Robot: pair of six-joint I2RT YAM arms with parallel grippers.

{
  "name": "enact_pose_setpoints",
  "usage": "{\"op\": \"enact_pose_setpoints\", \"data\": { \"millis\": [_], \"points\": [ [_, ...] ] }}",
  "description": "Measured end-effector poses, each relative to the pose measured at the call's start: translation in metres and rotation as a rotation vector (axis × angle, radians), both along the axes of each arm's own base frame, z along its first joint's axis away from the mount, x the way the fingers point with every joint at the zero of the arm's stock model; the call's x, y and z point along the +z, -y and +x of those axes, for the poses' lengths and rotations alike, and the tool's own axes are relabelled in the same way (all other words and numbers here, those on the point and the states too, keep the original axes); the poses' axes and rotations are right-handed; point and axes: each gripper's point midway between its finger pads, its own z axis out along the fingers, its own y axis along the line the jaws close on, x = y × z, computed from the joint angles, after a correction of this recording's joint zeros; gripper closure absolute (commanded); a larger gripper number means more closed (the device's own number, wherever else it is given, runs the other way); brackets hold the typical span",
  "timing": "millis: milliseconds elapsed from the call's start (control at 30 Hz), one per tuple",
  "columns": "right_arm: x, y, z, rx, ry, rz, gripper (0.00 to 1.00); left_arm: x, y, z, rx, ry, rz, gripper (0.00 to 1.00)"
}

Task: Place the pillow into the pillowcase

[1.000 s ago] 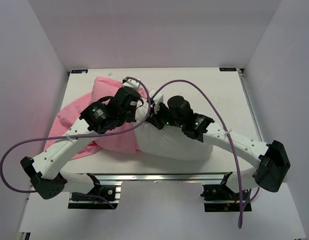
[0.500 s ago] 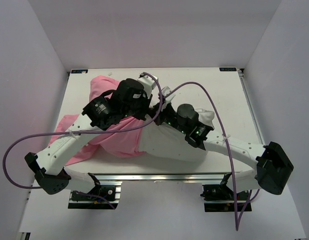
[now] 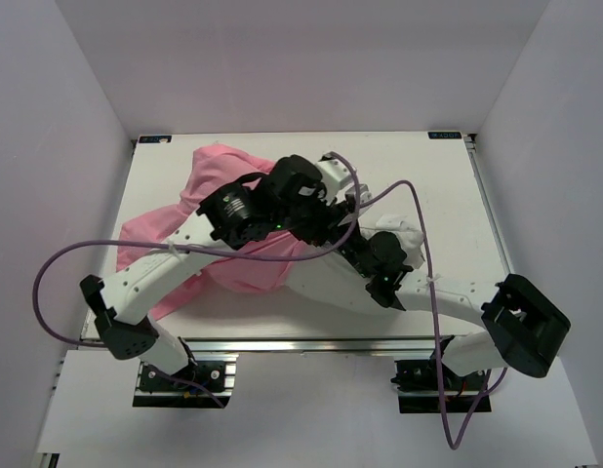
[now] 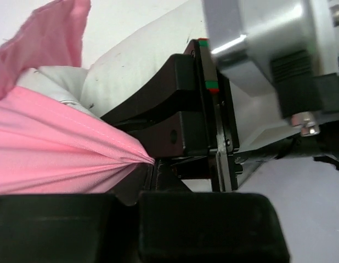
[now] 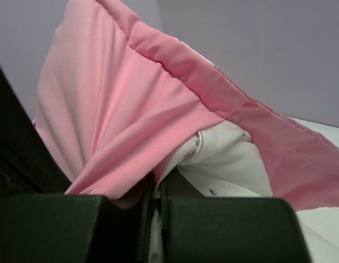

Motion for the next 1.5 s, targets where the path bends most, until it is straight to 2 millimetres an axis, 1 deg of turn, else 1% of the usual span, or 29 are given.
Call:
{"op": "enact_pose_setpoints", "data": {
  "millis": [100, 200, 367, 400, 467, 500, 600, 633, 700, 800, 833, 867, 933, 967, 1100, 1167, 1233, 1300, 1400, 1500],
  "points": [
    [0.0, 0.008, 0.007, -0.054, -0.007, 0.03, 1.0, -0.001, 0.007, 0.002, -0.009, 0.064, 0.084, 1.0],
    [-0.005, 0.018, 0.012, -0.113, -0.02, 0.051, 1.0, -0.004, 0.013, 0.003, -0.016, 0.106, 0.119, 1.0],
    [-0.015, 0.037, 0.017, -0.225, -0.066, 0.094, 1.0, -0.011, 0.02, 0.001, -0.017, 0.138, 0.06, 1.0],
    [-0.017, 0.04, 0.017, -0.234, -0.073, 0.098, 1.0, -0.008, 0.023, 0.0, -0.005, 0.147, 0.018, 1.0],
    [-0.018, 0.049, 0.018, -0.252, -0.088, 0.117, 1.0, -0.011, 0.021, -0.009, 0.014, 0.148, -0.029, 1.0],
    [-0.016, 0.054, 0.019, -0.257, -0.098, 0.135, 1.0, -0.013, 0.02, -0.02, 0.015, 0.132, -0.067, 1.0],
    [-0.002, 0.072, 0.025, -0.258, -0.11, 0.179, 1.0, -0.024, 0.016, -0.059, -0.002, 0.088, -0.148, 1.0],
    [0.001, 0.077, 0.024, -0.245, -0.117, 0.173, 1.0, -0.024, 0.011, -0.065, 0.008, 0.075, -0.174, 1.0],
    [0.008, 0.079, 0.022, -0.201, -0.127, 0.139, 1.0, -0.015, 0.0, -0.064, 0.047, 0.066, -0.246, 1.0],
    [0.015, 0.074, 0.016, -0.124, -0.141, 0.079, 1.0, 0.01, -0.015, -0.048, 0.118, 0.095, -0.351, 1.0],
    [0.014, 0.071, 0.013, -0.099, -0.149, 0.063, 1.0, 0.017, -0.016, -0.045, 0.128, 0.107, -0.375, 1.0],
    [0.013, 0.067, 0.01, -0.071, -0.158, 0.045, 1.0, 0.02, -0.016, -0.044, 0.127, 0.114, -0.385, 1.0],
    [0.008, 0.059, 0.005, -0.015, -0.18, 0.013, 1.0, 0.018, -0.011, -0.042, 0.125, 0.116, -0.377, 1.0],
    [0.006, 0.055, 0.003, 0.01, -0.183, 0.0, 1.0, 0.014, -0.006, -0.039, 0.123, 0.114, -0.359, 1.0],
    [-0.011, 0.032, -0.01, 0.122, -0.2, -0.068, 1.0, -0.001, 0.018, -0.018, 0.141, 0.104, -0.287, 1.0],
    [-0.024, 0.024, -0.009, 0.151, -0.21, -0.098, 1.0, -0.008, 0.017, -0.009, 0.158, 0.091, -0.253, 1.0],
    [-0.032, 0.014, -0.01, 0.197, -0.204, -0.105, 1.0, -0.006, 0.012, -0.002, 0.173, 0.083, -0.25, 1.0],
    [-0.03, 0.004, -0.015, 0.24, -0.17, -0.084, 1.0, 0.001, 0.008, 0.011, 0.197, 0.068, -0.258, 1.0],
    [-0.027, 0.001, -0.012, 0.249, -0.129, -0.028, 1.0, 0.0, 0.004, 0.019, 0.206, 0.004, -0.229, 1.0],
    [-0.032, 0.005, -0.012, 0.242, -0.127, 0.009, 1.0, -0.006, 0.008, 0.021, 0.204, -0.083, -0.206, 1.0]
  ]
}}
